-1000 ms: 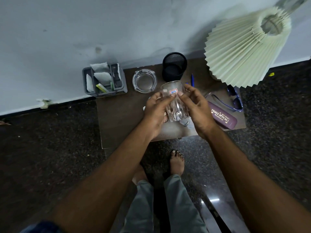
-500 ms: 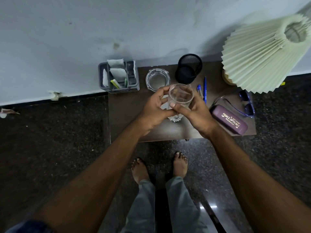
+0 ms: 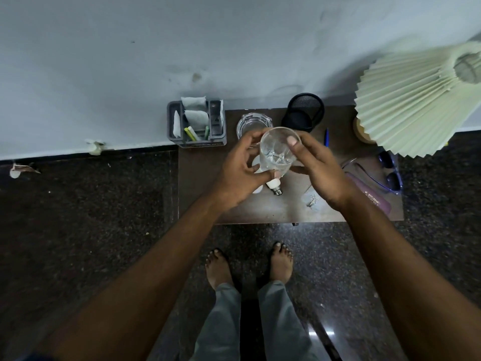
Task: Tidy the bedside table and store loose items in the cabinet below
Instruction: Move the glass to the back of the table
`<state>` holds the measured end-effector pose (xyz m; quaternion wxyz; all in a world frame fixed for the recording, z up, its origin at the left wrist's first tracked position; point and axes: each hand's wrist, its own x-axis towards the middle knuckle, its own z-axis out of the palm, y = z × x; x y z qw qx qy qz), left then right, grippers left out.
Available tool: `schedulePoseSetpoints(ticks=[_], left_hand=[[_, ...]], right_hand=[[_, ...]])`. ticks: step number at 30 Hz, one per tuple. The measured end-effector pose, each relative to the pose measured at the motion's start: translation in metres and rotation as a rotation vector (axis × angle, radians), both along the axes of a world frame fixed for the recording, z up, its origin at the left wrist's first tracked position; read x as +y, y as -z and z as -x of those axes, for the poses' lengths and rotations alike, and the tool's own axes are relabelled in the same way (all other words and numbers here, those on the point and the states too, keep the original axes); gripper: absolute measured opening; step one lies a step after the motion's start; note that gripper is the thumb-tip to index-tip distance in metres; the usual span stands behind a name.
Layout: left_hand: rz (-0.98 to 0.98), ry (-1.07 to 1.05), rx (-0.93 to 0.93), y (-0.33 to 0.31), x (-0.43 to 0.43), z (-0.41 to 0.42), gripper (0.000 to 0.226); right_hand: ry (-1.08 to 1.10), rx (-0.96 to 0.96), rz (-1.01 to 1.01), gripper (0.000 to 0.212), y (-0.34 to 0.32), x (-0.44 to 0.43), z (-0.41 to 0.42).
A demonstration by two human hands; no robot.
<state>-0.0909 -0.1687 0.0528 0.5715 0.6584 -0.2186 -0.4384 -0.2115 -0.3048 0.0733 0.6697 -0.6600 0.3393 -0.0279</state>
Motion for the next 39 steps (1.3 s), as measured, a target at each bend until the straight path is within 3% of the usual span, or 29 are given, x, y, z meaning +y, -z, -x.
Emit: schedulePoseSetpoints(ticks=[3,9,12,17,23,39], left_hand=[[0.011,-0.007,-0.027,-0.004,-0.002,-0.003,0.075],[0.024,0.021,-0.021,-0.019,-0.01,-0.013,0.065],[-0.052,-0.058,-0.013,-0.034,-0.025,-0.026,0.043],[-0.118,-0.151,-0.235,-0.052,-0.053,-0.055,0.026],[-0.141,-0.15,-0.332,-0.06,-0.067,-0.078,0.024],[-0.212,-0.24,-0.275,0.031,-0.065,-0.092,0.029]], right_hand=[[-0.051,0.11,0.179,0.029,-0.003,-0.006,-0.007],[-0.051,0.152,0.476,0.039,-0.002,-0.011,-0.02],[-0.045,0.146,0.472,0.039,-0.004,-0.018,-0.029],[0.023,0.102,0.504,0.045,-0.012,-0.031,-0.053],[0.039,0.083,0.596,0.05,-0.021,-0.044,-0.074],[-0.139,0.147,0.58,0.031,0.042,-0.041,-0.101]])
